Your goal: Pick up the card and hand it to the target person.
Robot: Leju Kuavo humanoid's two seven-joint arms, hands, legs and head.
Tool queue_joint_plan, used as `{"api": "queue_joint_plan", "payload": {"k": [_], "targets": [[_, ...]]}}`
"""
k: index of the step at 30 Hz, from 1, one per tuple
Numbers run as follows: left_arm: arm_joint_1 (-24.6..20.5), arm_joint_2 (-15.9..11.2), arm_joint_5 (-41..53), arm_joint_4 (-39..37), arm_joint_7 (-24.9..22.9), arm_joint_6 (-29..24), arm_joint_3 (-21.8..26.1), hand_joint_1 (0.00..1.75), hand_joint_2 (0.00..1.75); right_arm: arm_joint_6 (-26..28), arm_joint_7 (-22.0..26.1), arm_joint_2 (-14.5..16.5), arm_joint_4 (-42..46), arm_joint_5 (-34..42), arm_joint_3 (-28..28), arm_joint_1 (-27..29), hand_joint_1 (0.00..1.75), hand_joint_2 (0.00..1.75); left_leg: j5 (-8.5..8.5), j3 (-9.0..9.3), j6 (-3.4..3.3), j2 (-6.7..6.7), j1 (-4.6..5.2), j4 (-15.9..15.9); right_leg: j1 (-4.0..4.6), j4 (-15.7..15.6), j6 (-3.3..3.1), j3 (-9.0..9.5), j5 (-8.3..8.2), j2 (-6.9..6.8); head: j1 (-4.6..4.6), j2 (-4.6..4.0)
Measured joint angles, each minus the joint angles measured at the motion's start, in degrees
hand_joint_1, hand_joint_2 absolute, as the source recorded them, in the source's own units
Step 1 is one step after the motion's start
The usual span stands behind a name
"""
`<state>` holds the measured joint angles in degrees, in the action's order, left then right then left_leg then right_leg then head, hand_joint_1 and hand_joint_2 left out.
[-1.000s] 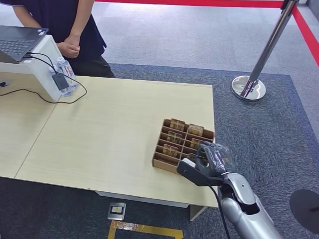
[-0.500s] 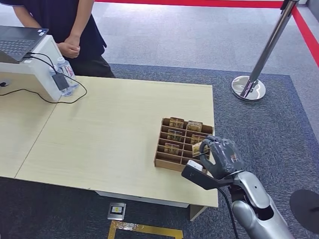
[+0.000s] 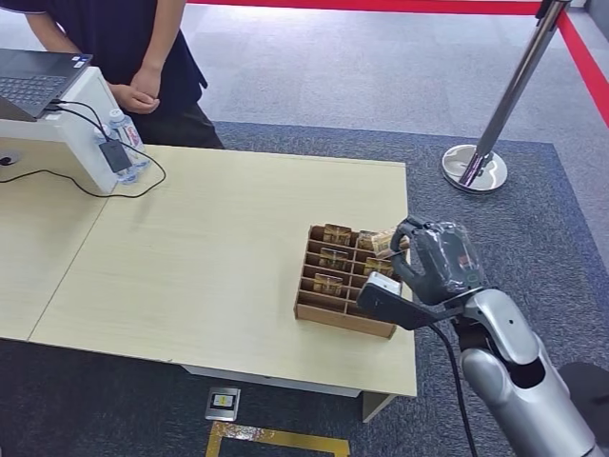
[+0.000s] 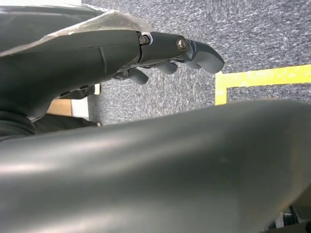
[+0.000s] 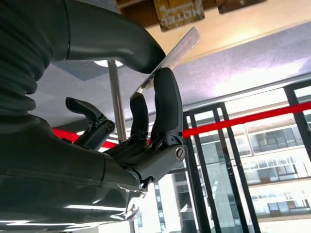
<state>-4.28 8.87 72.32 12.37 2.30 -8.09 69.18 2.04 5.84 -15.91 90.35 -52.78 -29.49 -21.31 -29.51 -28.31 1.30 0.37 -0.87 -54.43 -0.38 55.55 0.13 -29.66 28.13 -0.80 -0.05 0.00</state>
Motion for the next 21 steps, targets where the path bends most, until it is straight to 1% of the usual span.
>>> {"api": "queue_joint_plan", "payload": {"k": [4, 7, 12, 16, 21], "targets": [[-0.11, 0.00, -0.15, 0.00, -0.04, -0.12, 0.00, 0.00, 0.00, -0.73, 0.23, 1.42, -1.13, 1.54, -1.08, -3.97, 1.75, 1.75, 0.01, 0.01, 0.00, 0.00, 0.00, 0.00, 0.00, 0.01, 0.00, 0.01, 0.00, 0.00, 0.01, 0.00], [-0.27, 0.00, -0.13, 0.00, -0.34, -0.13, 0.00, 0.00, 0.00, -1.26, 1.36, 3.72, -3.41, 3.57, -2.34, -7.78, 1.75, 1.75, 0.02, 0.02, 0.01, 0.01, 0.00, 0.00, 0.01, 0.04, 0.00, 0.00, -0.01, 0.00, 0.01, 0.00], [-0.72, 0.00, 0.54, -0.02, -0.48, 0.02, -0.01, 0.00, 0.00, -1.70, 3.51, 9.73, -9.39, 5.39, -4.39, -15.49, 1.75, 1.75, 0.04, 0.02, 0.03, 0.02, -0.01, 0.00, 0.02, 0.12, -0.01, -0.01, 0.00, 0.00, 0.00, 0.00], [-0.92, 0.00, 1.36, -0.02, -0.40, 0.29, -0.08, 0.00, 0.00, -2.56, 3.89, 14.90, -15.70, 7.18, -5.49, -22.12, 1.75, 1.75, 0.05, 0.01, 0.04, 0.02, -0.01, 0.00, 0.02, 0.13, -0.01, -0.03, 0.00, 0.00, 0.01, 0.00], [-1.05, 0.00, 2.57, -0.02, -0.50, 0.52, -0.46, 0.00, 0.00, -4.34, 3.66, 21.04, -25.85, 10.27, -5.90, -30.07, 1.75, 1.75, 0.05, 0.01, 0.04, 0.02, -0.01, 0.00, 0.02, 0.13, -0.01, -0.04, 0.00, 0.00, 0.01, 0.00]]}}
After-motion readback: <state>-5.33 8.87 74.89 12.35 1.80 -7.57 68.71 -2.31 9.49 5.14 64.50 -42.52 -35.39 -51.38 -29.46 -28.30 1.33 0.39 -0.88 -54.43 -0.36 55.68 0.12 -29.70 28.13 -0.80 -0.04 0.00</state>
